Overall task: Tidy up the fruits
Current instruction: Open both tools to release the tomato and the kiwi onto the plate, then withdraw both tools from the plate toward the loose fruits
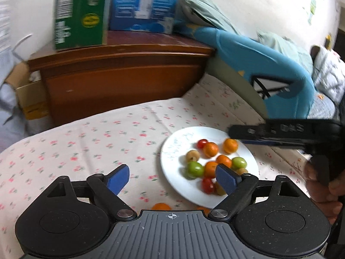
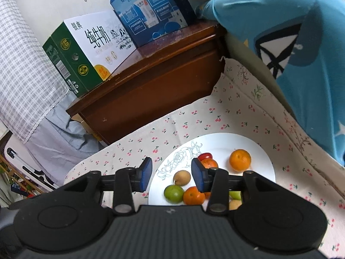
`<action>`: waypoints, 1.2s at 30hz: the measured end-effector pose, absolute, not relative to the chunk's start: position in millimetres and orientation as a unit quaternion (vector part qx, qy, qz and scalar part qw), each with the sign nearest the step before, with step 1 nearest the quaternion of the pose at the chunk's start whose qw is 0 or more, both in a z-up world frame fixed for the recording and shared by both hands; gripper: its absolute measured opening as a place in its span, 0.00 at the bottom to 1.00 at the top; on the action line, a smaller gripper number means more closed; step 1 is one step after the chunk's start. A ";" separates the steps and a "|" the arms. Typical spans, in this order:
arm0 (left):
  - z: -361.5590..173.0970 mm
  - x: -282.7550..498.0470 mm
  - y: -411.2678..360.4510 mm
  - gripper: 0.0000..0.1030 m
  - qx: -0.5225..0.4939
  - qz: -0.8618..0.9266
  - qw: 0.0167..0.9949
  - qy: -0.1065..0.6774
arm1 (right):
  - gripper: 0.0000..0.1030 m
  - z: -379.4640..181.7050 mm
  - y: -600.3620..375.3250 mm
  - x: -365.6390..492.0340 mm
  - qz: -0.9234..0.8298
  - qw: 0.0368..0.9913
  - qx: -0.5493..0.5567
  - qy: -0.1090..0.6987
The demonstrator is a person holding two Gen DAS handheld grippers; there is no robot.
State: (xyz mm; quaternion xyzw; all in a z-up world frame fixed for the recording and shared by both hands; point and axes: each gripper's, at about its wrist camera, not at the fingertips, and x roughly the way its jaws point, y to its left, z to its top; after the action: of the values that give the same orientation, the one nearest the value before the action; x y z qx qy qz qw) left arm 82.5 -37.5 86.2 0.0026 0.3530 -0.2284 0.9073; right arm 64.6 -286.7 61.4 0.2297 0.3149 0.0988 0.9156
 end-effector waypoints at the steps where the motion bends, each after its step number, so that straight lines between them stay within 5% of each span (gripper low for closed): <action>1: 87.1 81.2 -31.6 0.88 -0.003 -0.222 0.909 0.353 | 0.41 62.1 -286.9 60.4 0.098 0.915 0.234 0.314; 36: 57.4 20.4 4.6 0.88 0.056 -0.166 0.896 0.409 | 0.42 25.6 -240.9 -36.3 0.109 0.895 0.221 0.371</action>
State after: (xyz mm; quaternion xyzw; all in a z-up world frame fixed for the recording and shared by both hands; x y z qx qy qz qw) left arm 20.4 4.6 57.4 0.0558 0.4088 -0.1662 0.8956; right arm -36.3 -240.9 25.6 0.2208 0.3710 0.1090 0.8954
